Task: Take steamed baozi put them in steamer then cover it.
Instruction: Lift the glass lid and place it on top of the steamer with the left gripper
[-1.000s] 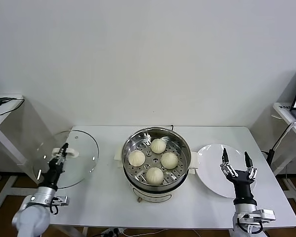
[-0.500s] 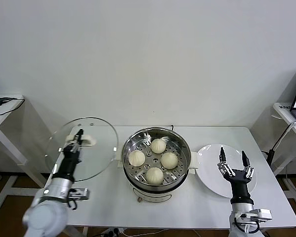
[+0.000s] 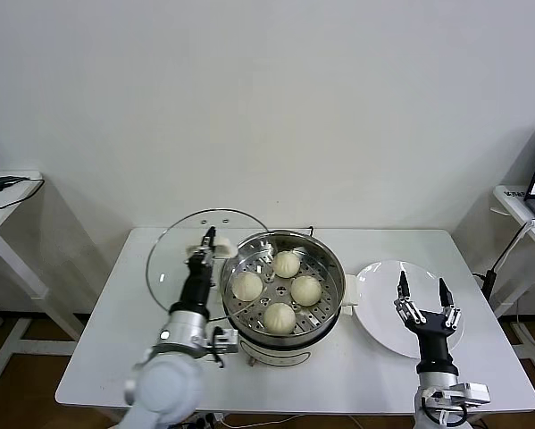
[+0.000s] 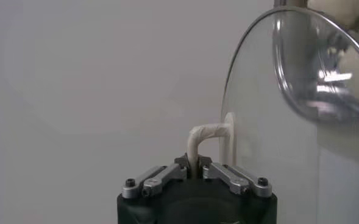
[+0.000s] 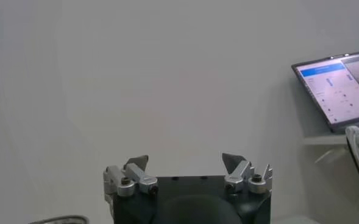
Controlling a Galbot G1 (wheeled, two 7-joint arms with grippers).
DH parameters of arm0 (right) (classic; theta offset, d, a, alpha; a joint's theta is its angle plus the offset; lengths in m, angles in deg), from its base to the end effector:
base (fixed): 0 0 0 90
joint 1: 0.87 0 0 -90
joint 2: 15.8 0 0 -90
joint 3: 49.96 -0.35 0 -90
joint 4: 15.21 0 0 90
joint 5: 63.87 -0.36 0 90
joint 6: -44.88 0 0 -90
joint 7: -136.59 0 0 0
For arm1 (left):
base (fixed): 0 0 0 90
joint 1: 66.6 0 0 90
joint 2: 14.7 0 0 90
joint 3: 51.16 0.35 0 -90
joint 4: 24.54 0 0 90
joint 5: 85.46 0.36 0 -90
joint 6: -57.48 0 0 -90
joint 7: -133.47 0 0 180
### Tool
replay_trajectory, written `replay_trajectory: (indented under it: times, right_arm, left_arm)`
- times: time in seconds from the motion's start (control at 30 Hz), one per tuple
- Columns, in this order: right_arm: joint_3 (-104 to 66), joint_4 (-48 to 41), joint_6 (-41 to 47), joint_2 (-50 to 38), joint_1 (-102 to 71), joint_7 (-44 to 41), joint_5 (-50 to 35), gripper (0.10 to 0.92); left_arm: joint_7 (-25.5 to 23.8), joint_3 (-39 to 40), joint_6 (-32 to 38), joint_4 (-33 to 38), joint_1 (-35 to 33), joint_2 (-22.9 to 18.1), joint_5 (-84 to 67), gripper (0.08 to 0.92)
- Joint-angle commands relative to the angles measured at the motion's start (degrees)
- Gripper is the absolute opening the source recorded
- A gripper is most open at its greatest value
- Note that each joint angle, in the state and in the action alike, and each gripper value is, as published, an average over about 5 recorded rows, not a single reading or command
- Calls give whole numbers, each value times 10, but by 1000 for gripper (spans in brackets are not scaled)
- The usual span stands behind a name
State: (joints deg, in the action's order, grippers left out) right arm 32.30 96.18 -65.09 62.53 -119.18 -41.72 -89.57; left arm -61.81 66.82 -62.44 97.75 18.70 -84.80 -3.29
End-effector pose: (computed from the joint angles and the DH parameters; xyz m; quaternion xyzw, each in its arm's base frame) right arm 0.1952 -0.0884 -0.3380 0.0616 0.9855 0.0983 0.1238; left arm 0.2517 -0.0806 -0.2182 0.0046 0.7197 0.6922 0.0536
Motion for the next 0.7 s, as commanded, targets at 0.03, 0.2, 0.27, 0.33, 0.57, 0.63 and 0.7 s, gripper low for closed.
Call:
replay_trajectory:
  times: [0.03, 0.2, 0.27, 0.33, 0.57, 0.63, 0.7]
  right_arm:
    - [-2, -4, -1, 4, 1, 0, 4, 823]
    - [-1, -9, -3, 6, 3, 0, 7, 823]
    - [0, -12, -2, 7, 5, 0, 8, 823]
    - [0, -14, -2, 7, 6, -1, 9, 823]
    - [1, -22, -3, 7, 10, -2, 11, 823]
    - [2, -24, -3, 7, 11, -2, 12, 823]
    - [3, -26, -4, 7, 11, -3, 13, 823]
  left_arm:
    - [-52, 145, -91, -50, 54, -67, 94, 189]
    - [-53, 158, -88, -74, 51, -104, 120, 189]
    - [-53, 161, -86, -81, 52, -118, 130, 189]
    - [-52, 162, -83, -89, 54, -129, 138, 189]
    - [-50, 164, -74, -116, 57, -159, 154, 189]
    - [-48, 163, -73, -125, 60, -166, 156, 189]
    - [-46, 161, -72, -133, 61, -173, 158, 189]
